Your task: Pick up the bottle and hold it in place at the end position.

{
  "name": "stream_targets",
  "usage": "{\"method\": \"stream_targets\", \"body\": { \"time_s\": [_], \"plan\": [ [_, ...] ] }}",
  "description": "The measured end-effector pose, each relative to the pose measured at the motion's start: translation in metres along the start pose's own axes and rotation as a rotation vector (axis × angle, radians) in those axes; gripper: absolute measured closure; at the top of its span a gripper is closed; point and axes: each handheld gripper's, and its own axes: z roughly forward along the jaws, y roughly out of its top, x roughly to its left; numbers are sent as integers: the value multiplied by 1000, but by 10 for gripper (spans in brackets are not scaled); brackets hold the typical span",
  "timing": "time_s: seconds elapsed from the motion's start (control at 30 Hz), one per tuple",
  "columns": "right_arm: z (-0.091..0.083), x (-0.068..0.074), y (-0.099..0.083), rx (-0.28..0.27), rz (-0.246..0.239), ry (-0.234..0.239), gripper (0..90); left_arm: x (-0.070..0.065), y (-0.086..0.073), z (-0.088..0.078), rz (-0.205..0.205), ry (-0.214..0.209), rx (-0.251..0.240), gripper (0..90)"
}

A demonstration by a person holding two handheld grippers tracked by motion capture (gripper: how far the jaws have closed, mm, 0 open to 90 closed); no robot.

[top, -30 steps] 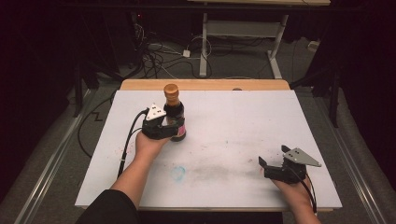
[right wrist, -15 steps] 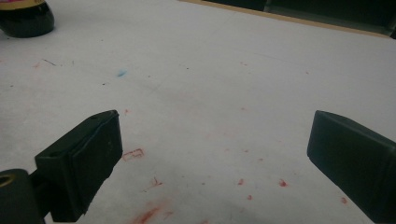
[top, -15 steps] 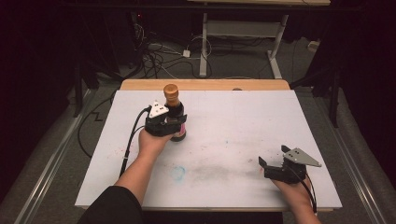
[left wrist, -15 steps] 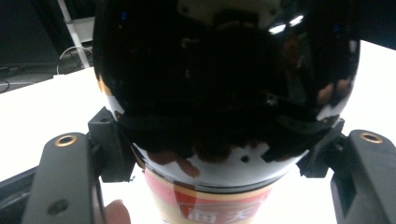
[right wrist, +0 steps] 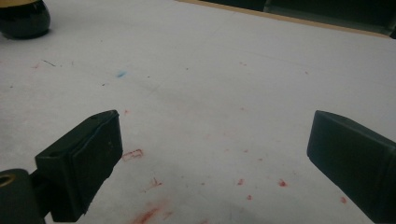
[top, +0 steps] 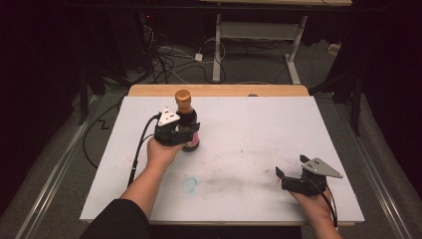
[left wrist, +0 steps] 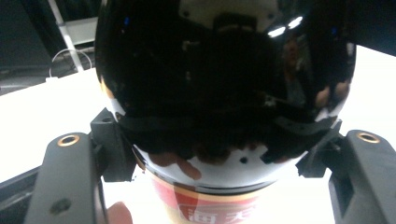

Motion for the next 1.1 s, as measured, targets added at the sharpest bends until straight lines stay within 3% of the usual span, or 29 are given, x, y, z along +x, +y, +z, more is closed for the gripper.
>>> {"method": "stream_targets", "body": {
  "time_s": [0.1, 0.33, 0.53, 0.6, 0.93, 0.97, 1.0, 1.1],
  "plan": [
    [0, 0, 0, 0, 1, 0, 40, -5, -4, -3, 23, -16, 18, 288],
    [0, 0, 0, -1, 1, 0, 40, -16, -14, -7, 7, -38, 63, 287],
    [0, 0, 0, -2, 3, 1, 40, -22, -25, -11, 25, -70, 99, 287],
    [0, 0, 0, -3, 1, 1, 40, -25, -29, -12, 11, -73, 114, 286],
    [0, 0, 0, -3, 2, -1, 40, -34, -54, -20, 53, -122, 184, 285],
    [0, 0, 0, -3, 2, 0, 40, -28, -54, -18, 165, -181, 191, 285],
    [0, 0, 0, -3, 1, 0, 40, -9, -40, -8, 593, -467, 250, 285],
    [0, 0, 0, -4, 2, 1, 40, -13, -46, -8, 581, -482, 253, 285]
  ]
}}
